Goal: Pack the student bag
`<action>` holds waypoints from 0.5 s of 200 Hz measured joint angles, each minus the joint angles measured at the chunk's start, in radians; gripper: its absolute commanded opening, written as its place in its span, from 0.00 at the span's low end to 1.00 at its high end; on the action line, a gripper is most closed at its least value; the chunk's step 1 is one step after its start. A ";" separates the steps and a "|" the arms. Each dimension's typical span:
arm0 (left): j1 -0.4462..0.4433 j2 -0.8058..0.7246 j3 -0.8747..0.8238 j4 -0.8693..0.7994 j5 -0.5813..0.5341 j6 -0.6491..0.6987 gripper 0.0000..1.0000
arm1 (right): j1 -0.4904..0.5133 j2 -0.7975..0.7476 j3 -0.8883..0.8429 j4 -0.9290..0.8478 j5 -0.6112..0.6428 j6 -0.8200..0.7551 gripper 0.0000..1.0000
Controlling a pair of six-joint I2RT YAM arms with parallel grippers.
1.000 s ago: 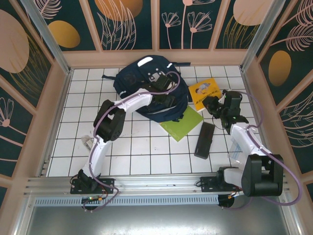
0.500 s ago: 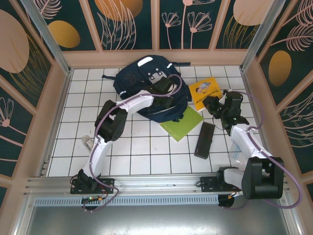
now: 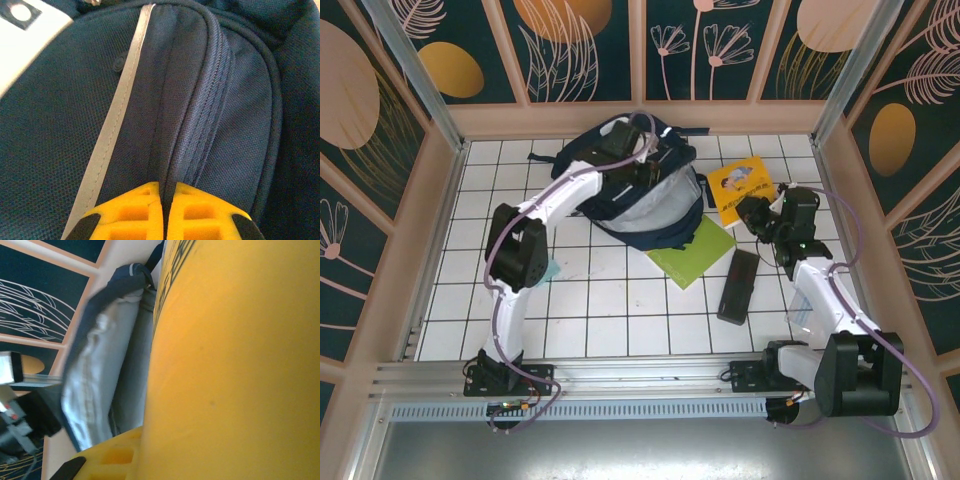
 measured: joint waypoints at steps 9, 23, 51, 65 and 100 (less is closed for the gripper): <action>0.015 -0.005 0.016 -0.003 0.016 -0.009 0.00 | 0.008 0.001 -0.001 0.003 -0.003 0.006 0.00; 0.034 -0.006 0.043 -0.016 0.039 -0.021 0.00 | 0.035 0.004 -0.007 0.028 -0.009 0.023 0.00; 0.053 -0.006 0.098 -0.065 0.060 -0.029 0.00 | 0.141 0.071 -0.012 0.145 -0.035 0.054 0.00; 0.056 -0.006 0.130 -0.087 0.061 -0.029 0.00 | 0.195 0.134 -0.008 0.204 -0.048 0.072 0.00; 0.059 -0.006 0.161 -0.112 0.060 -0.029 0.00 | 0.270 0.379 0.066 0.342 -0.089 0.141 0.00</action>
